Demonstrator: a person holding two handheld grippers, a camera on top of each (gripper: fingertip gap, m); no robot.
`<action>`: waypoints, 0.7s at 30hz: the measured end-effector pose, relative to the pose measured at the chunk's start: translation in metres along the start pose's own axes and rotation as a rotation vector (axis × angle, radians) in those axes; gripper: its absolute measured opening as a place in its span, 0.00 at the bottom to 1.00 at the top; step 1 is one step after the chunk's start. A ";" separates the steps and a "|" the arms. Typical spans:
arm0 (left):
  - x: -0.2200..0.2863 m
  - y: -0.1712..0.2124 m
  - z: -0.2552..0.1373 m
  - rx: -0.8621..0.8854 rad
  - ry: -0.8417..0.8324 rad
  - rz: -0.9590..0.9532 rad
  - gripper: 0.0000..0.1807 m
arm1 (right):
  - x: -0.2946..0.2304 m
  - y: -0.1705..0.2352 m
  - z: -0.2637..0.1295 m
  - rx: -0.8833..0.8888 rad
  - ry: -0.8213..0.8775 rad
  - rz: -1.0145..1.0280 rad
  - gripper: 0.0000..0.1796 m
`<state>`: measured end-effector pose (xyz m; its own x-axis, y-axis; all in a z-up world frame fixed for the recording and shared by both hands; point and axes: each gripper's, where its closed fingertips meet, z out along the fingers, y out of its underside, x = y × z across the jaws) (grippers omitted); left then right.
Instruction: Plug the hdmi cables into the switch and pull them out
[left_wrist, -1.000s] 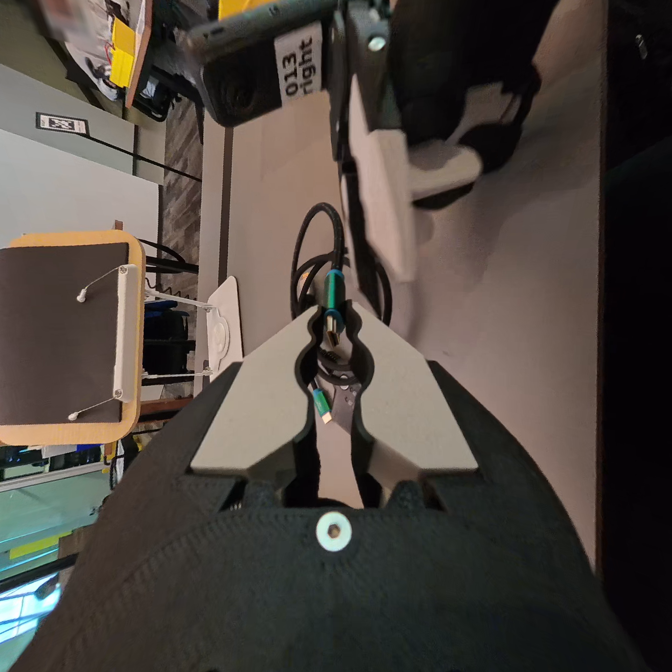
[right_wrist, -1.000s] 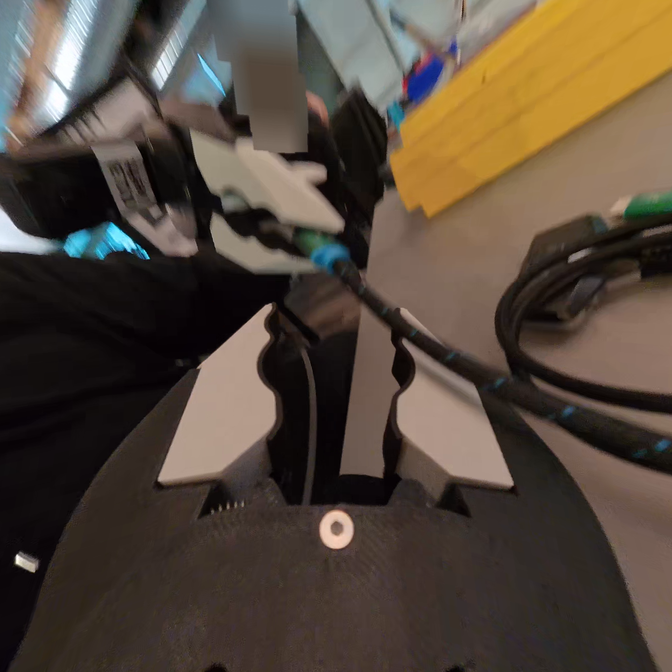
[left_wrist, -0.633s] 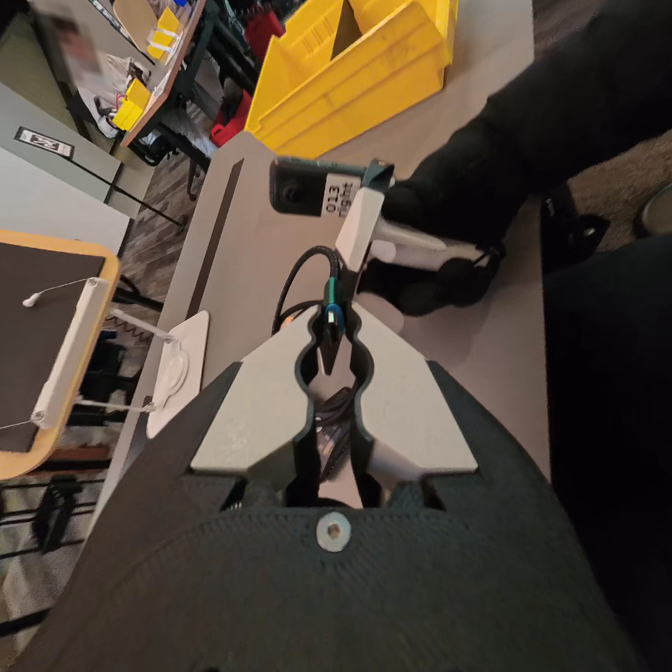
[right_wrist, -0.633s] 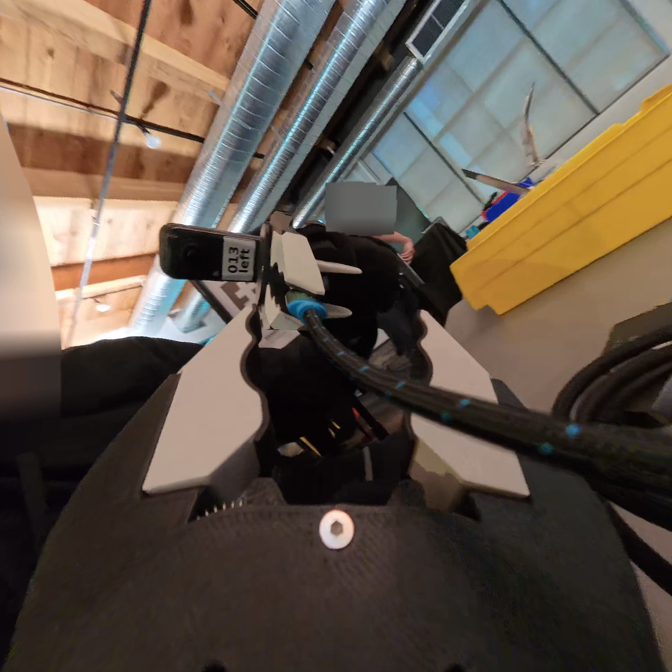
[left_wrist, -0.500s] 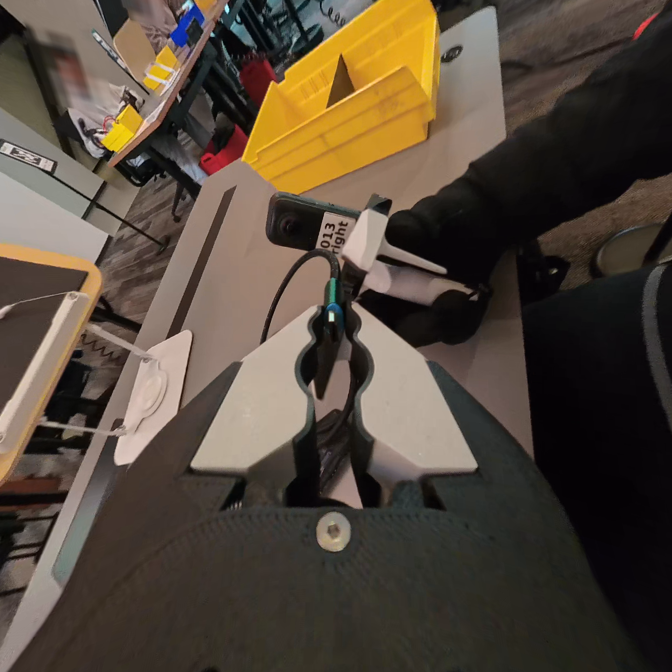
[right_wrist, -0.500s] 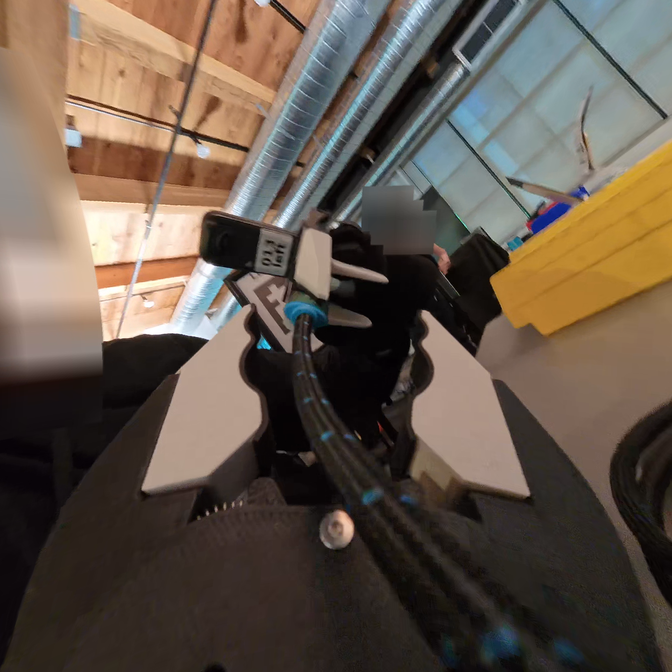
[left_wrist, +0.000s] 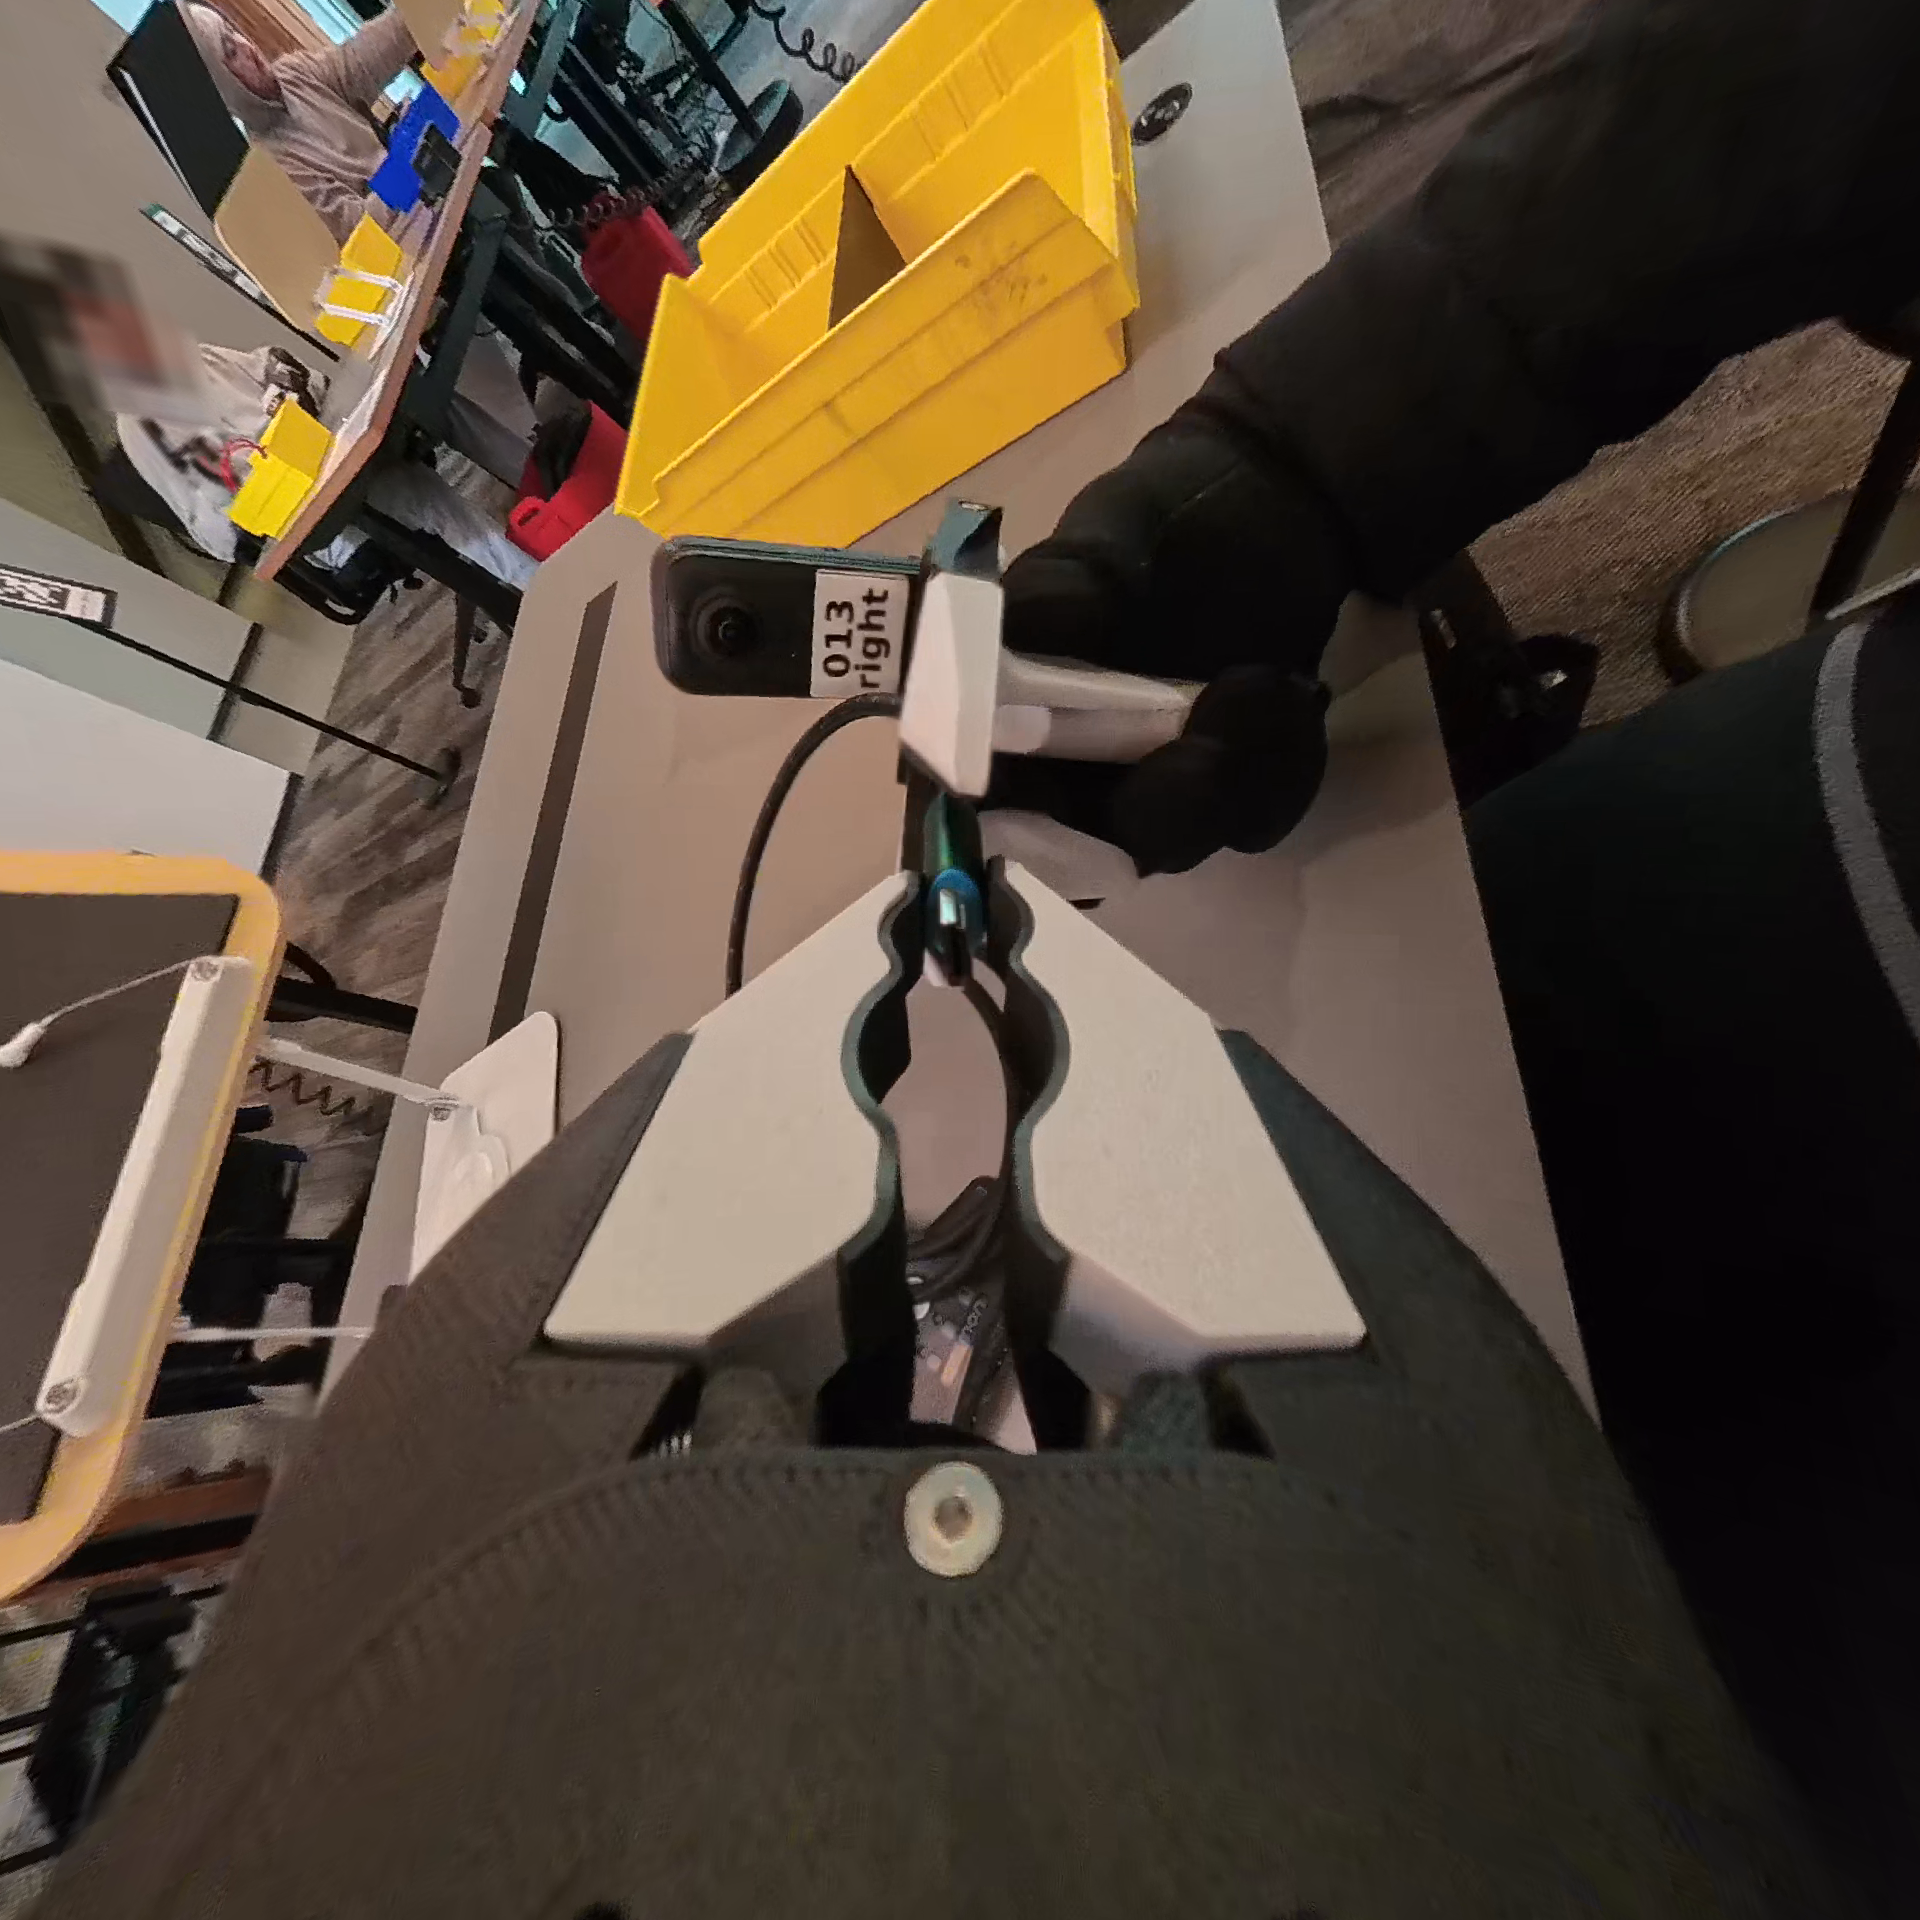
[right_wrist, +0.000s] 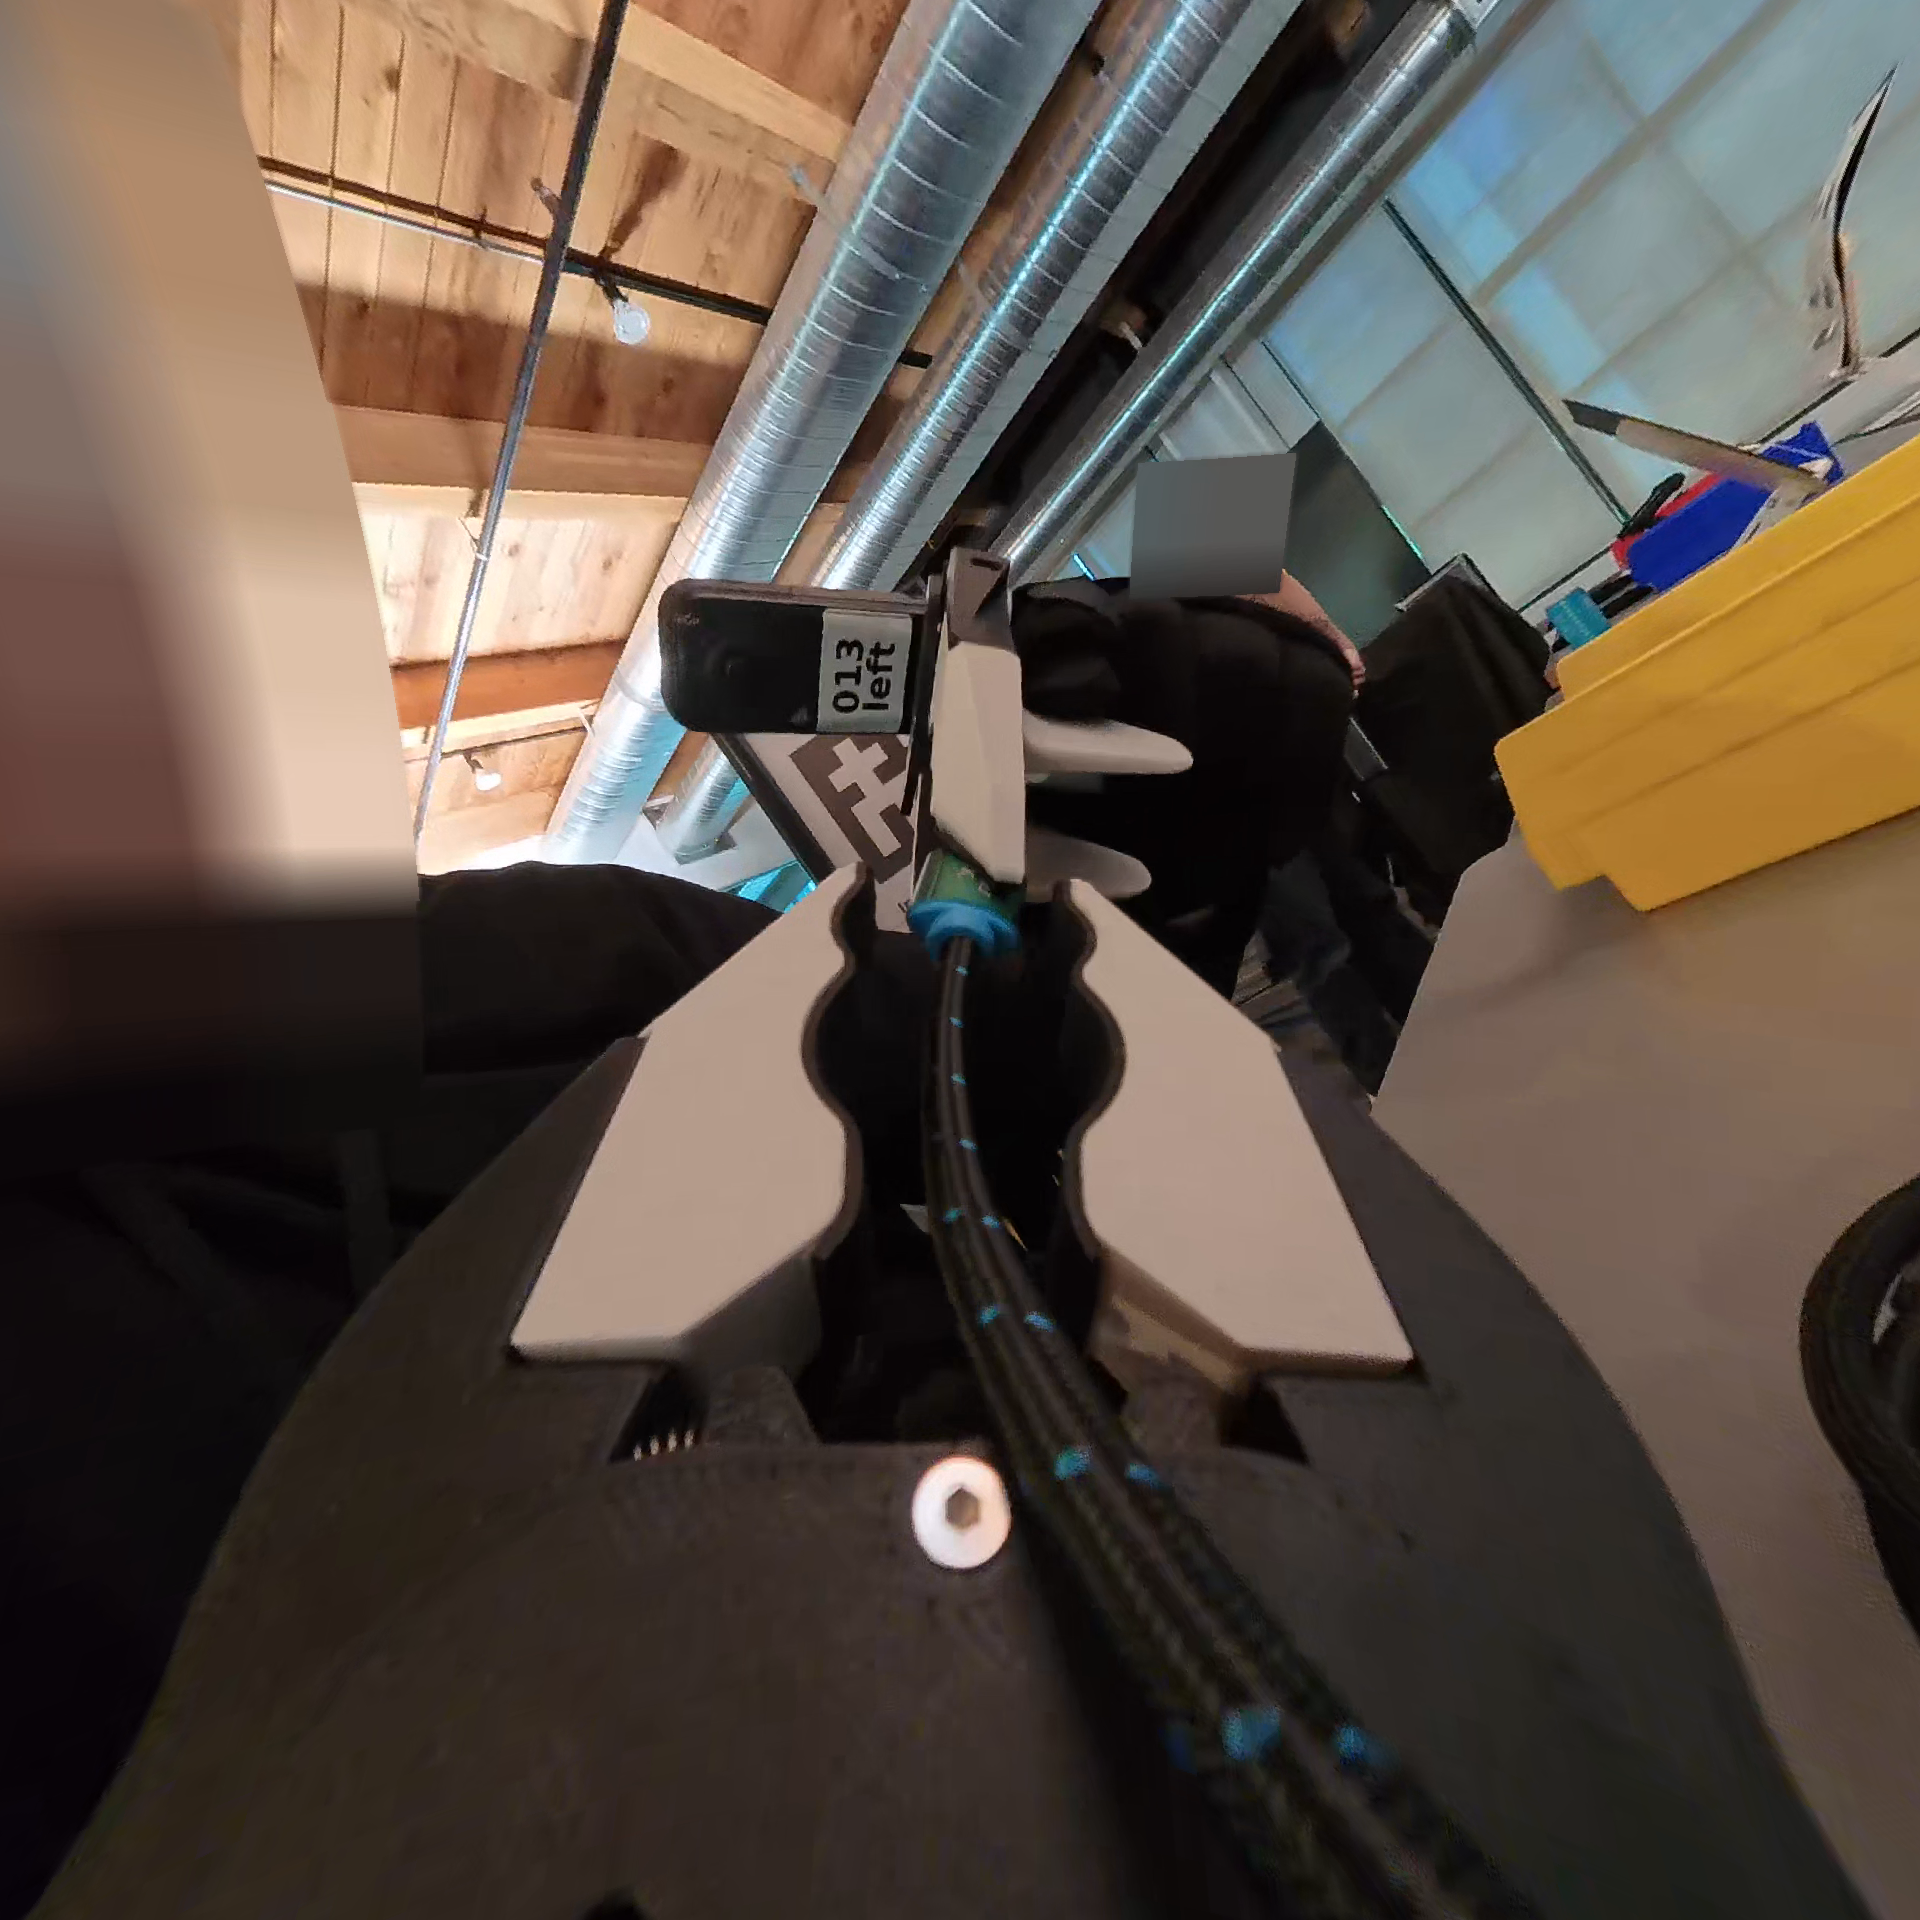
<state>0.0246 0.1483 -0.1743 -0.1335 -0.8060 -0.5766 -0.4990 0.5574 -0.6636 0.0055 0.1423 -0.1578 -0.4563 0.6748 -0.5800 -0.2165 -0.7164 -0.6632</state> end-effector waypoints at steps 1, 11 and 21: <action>0.002 -0.001 0.000 -0.007 -0.002 0.016 0.05 | -0.001 -0.001 0.000 0.001 -0.002 0.000 0.17; 0.004 0.004 0.001 -0.079 0.004 0.118 0.05 | 0.003 0.003 0.000 -0.041 0.047 -0.029 0.10; 0.005 0.010 0.007 -0.101 0.000 0.129 0.05 | 0.009 0.005 -0.005 -0.058 0.097 -0.059 0.10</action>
<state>0.0251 0.1512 -0.1869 -0.2022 -0.7290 -0.6540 -0.5611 0.6336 -0.5327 0.0049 0.1453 -0.1690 -0.3575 0.7318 -0.5803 -0.1895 -0.6652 -0.7222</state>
